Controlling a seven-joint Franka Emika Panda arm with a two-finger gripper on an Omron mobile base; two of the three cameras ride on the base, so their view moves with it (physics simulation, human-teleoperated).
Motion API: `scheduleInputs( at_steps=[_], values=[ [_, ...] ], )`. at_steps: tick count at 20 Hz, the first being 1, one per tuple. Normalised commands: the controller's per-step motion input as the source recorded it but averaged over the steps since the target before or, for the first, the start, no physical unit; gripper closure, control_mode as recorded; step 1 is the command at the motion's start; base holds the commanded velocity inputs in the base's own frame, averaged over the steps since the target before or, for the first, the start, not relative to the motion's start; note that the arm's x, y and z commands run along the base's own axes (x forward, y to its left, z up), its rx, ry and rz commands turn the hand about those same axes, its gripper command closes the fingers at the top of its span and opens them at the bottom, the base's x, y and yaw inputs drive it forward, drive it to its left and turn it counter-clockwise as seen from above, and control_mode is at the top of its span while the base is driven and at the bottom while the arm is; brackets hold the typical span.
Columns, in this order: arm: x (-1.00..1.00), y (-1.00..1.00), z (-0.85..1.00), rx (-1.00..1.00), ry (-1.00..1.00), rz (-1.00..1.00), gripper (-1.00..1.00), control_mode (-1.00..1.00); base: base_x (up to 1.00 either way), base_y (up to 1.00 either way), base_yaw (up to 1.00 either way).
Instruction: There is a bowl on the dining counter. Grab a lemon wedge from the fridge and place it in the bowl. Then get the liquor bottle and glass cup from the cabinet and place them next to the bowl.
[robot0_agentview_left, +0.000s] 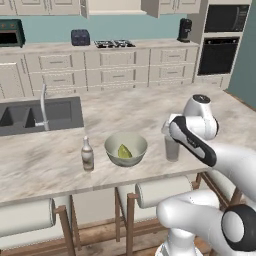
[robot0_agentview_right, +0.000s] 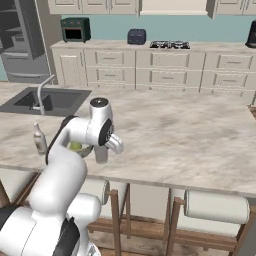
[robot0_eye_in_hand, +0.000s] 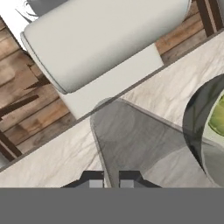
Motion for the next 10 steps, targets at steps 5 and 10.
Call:
scheduleInputs(
  at_steps=[5,10],
  values=[
    [0.25,0.0,-0.12,0.0,0.0,0.0,1.0,-1.0,0.0,0.0,0.0],
    [0.31,0.0,-0.12,0.0,0.0,0.0,1.0,-1.0,0.0,0.0,0.0]
  ],
)
